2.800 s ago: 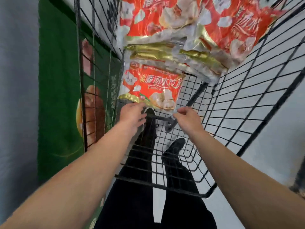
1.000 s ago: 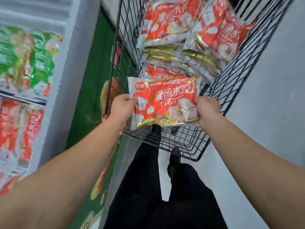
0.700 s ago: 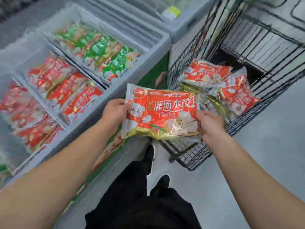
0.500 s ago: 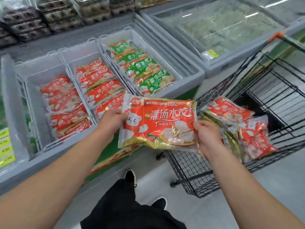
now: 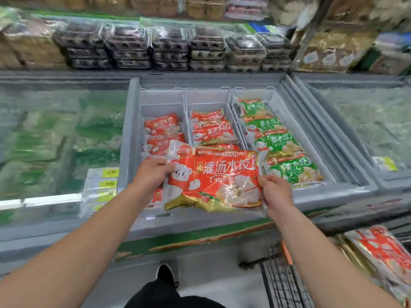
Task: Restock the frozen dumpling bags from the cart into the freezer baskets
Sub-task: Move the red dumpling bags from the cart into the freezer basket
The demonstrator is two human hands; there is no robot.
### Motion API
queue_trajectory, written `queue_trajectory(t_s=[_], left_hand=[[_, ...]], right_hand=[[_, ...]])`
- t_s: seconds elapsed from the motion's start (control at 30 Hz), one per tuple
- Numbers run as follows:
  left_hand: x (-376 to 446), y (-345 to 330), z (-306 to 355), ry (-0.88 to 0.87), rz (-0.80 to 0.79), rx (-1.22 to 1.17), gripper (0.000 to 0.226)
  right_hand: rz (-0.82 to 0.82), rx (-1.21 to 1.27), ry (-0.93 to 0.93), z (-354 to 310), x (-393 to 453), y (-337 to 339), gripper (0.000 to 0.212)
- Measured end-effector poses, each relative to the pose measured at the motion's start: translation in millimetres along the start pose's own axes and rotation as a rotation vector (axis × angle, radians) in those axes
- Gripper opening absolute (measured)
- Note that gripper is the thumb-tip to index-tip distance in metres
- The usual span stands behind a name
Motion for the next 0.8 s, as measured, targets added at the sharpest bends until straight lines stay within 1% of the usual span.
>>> queue_trajectory(t_s=[0.03, 0.1, 0.2, 0.27, 0.37, 0.5, 0.63, 0.7, 0.77, 0.8], left_hand=[[8.3, 5.7, 2.1, -0.003, 0.006, -0.006, 0.028], [31.0, 20.0, 5.4, 0.01, 0.038, -0.032, 0.011], [58.7, 32.0, 9.7, 0.023, 0.081, -0.056, 0.013], [76.1, 34.1, 8.5, 0.027, 0.078, -0.056, 0.013], [94.5, 28.5, 4.5, 0.053, 0.066, -0.041, 0.013], [119.6, 6.2, 1.3, 0.122, 0.096, -0.059, 0.015], [152.6, -28.5, 13.6, 0.184, 0.136, -0.076, 0.016], [172.7, -46.5, 23.1, 0.224, 0.178, -0.092, 0.011], [195.0, -67.6, 32.3, 0.242, 0.213, -0.079, 0.003], [201.8, -75.1, 38.0, 0.249, 0.221, -0.08, 0.005]], right_hand=[[-0.001, 0.002, 0.003, -5.3, 1.5, -11.4, 0.012], [0.004, 0.01, -0.001, -16.1, 7.0, -38.2, 0.013], [-0.014, 0.003, -0.006, -32.6, 13.4, -67.5, 0.01], [-0.019, -0.021, 0.002, -39.1, 23.6, -79.2, 0.012], [-0.034, -0.041, -0.036, -40.8, 45.1, -93.9, 0.013], [-0.057, -0.102, -0.072, -44.3, 86.9, -107.1, 0.012], [-0.125, -0.161, -0.077, -62.6, 147.3, -121.9, 0.011], [-0.138, -0.184, -0.059, -76.7, 179.0, -128.6, 0.012], [-0.14, -0.215, -0.023, -90.0, 210.9, -134.6, 0.018], [-0.145, -0.215, -0.011, -95.8, 222.1, -137.6, 0.02]])
Point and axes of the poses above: each hand's wrist, its own x-axis towards the middle knuckle, its own y-axis out of the back of the hand, z = x × y, the point moved 4 cm from there along x, towards the middle knuckle, and after that the axes turned 6 degrees about z, right-handed, at the moved point
